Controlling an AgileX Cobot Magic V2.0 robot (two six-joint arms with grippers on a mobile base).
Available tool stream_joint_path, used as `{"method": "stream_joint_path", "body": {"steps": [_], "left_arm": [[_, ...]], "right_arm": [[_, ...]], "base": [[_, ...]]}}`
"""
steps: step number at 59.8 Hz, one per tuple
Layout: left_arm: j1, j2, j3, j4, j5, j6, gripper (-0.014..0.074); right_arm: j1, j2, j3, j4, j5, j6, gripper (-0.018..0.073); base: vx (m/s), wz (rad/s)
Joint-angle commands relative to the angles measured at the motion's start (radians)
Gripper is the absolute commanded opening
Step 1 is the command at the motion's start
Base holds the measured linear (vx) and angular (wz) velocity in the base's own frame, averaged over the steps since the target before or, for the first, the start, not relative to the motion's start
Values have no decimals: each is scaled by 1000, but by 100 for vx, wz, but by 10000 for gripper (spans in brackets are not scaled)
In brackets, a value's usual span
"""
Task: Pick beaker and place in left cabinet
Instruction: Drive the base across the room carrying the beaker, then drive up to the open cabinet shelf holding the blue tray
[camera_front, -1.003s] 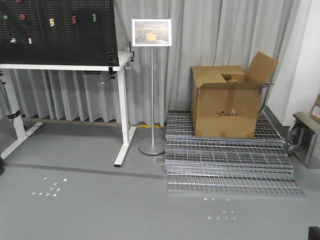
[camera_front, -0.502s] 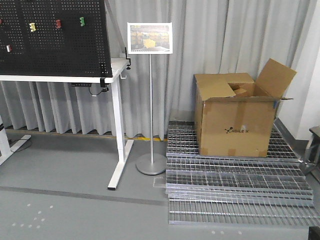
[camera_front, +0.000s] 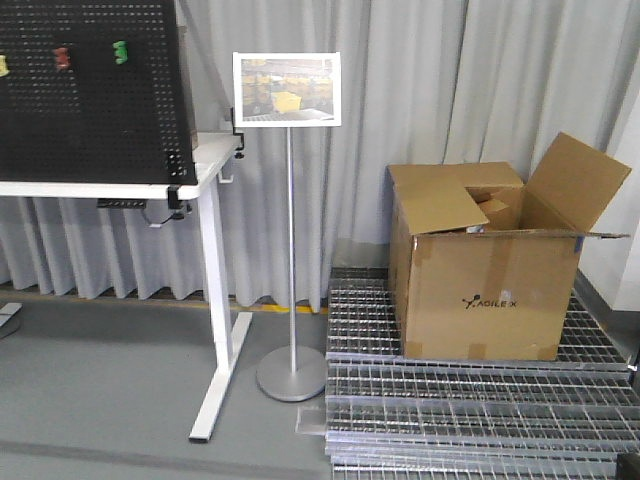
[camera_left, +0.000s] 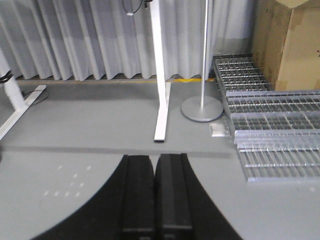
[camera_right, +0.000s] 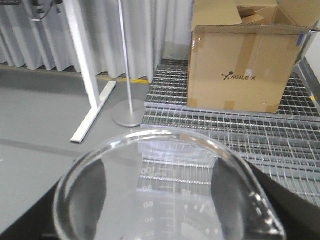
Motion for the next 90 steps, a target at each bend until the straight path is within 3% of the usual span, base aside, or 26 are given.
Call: {"method": "stream_joint_path", "body": {"steps": [1, 44, 90], "left_arm": [[-5, -10, -15, 3, -75, -4, 4], [-5, -10, -15, 3, -75, -4, 4], [-5, -10, -15, 3, -75, -4, 4]], "right_arm": [[-4, 2, -29, -30, -67, -8, -1], [-4, 2, -29, -30, -67, -8, -1], [-4, 2, -29, -30, -67, -8, -1]], "base": [[48, -15], [44, -31], [28, -91]]}}
